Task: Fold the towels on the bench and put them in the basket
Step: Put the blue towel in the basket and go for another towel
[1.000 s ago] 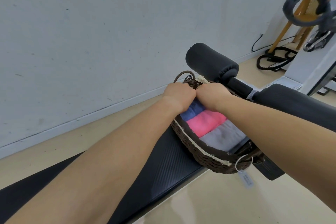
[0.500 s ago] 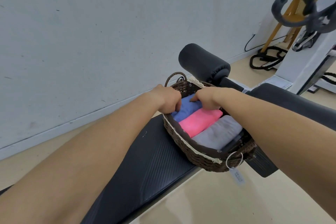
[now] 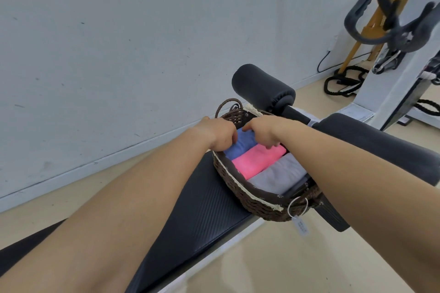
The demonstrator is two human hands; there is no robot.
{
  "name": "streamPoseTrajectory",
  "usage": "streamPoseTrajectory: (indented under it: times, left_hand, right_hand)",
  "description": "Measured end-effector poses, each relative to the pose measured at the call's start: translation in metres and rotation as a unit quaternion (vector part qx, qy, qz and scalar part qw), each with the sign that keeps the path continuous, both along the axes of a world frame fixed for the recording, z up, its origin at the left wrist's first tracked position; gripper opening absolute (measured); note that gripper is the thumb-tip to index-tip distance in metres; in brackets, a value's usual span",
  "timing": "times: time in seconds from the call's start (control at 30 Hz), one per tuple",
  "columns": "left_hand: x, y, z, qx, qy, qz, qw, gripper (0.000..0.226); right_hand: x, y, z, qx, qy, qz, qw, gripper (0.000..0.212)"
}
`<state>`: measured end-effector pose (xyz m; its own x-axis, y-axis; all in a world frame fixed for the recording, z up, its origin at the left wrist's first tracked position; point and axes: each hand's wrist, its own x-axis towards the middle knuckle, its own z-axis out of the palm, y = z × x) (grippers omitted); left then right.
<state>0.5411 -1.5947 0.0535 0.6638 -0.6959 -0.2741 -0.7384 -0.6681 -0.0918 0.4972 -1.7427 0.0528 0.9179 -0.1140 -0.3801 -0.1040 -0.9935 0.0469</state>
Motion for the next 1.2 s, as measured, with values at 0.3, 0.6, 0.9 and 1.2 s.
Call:
streamPoseTrajectory:
  times: [0.3,0.6,0.9,1.2]
  left_hand:
    - [-0.061,0.081,0.063,-0.116,0.0,0.084,0.99,0.036]
    - [-0.171,0.196,0.11,-0.08,-0.004,0.165,0.983,0.034]
    - [-0.242,0.282,0.112,-0.097,-0.016,0.226,0.969,0.039]
    - [-0.198,0.323,0.059,-0.123,0.015,0.255,0.959,0.044]
  right_hand:
    - [-0.078,0.025,0.064,0.057,-0.126,-0.022,0.99,0.054]
    - [-0.184,0.122,0.111,0.065,-0.156,0.05,0.984,0.044]
    - [-0.245,0.208,0.111,0.052,-0.152,0.12,0.98,0.058]
    - [-0.182,0.248,0.06,0.049,-0.136,0.147,0.979,0.056]
